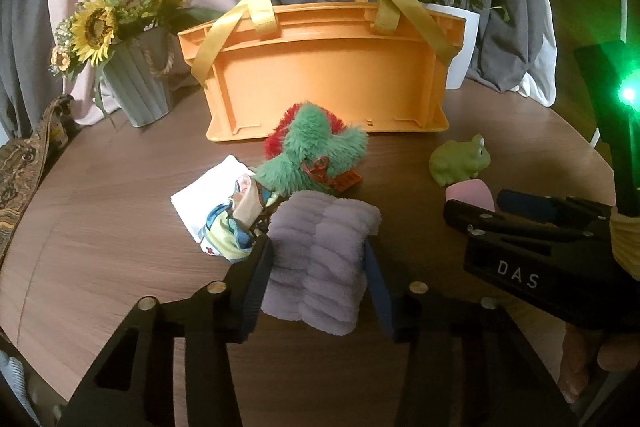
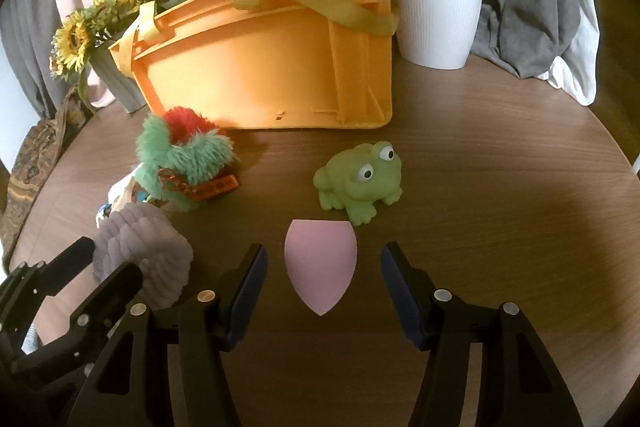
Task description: Organize soft objects
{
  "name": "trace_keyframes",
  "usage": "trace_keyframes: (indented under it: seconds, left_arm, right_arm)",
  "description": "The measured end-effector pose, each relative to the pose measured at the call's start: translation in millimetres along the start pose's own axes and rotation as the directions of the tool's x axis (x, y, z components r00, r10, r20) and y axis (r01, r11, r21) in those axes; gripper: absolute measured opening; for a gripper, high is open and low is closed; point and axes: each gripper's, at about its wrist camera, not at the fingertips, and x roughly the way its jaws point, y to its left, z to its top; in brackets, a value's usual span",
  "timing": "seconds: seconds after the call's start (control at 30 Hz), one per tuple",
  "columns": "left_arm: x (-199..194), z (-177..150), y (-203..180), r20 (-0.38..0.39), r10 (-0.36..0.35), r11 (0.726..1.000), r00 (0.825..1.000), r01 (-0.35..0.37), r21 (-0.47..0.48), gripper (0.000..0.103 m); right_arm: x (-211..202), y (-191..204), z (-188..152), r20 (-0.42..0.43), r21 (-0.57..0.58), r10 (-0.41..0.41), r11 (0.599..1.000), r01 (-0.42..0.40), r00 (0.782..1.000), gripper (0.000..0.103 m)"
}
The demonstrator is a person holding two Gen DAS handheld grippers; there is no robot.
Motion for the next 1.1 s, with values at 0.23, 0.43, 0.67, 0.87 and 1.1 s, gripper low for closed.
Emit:
trace_keyframes:
  seconds: [0.23, 0.43, 0.67, 0.87, 1.1]
  left_arm:
    - [7.1, -3.4, 4.3, -0.022, -0.02, 0.999, 1.0, 0.019, -0.031, 0.036]
    - [10.5, -3.0, 4.4, -0.024, -0.031, 0.999, 0.999, 0.03, -0.036, 0.022]
    - [9.5, -0.7, 6.7, -0.019, -0.039, 0.998, 0.999, 0.038, -0.053, 0.009]
    - [1.9, 2.8, 7.6, 0.008, -0.026, 0.998, 1.0, 0.027, -0.055, 0.008]
    - [-13.5, 11.0, 10.8, 0.041, -0.024, 0.996, 0.999, 0.027, -0.084, 0.008]
  right_arm:
    - [5.1, 2.3, -2.5, -0.02, -0.002, 0.004, 1.0, -0.004, 1.0, 0.051]
    - [8.0, 2.5, -2.9, -0.023, -0.001, 0.001, 1.0, -0.001, 1.0, 0.038]
    - [5.5, 1.5, -0.9, -0.014, 0.008, 0.009, 1.0, -0.009, 1.0, 0.037]
    - [-1.0, 1.9, 2.5, -0.005, 0.01, 0.03, 1.0, -0.03, 1.0, 0.037]
    - [-11.4, 4.7, 7.2, 0.008, 0.016, 0.055, 0.998, -0.055, 0.998, 0.037]
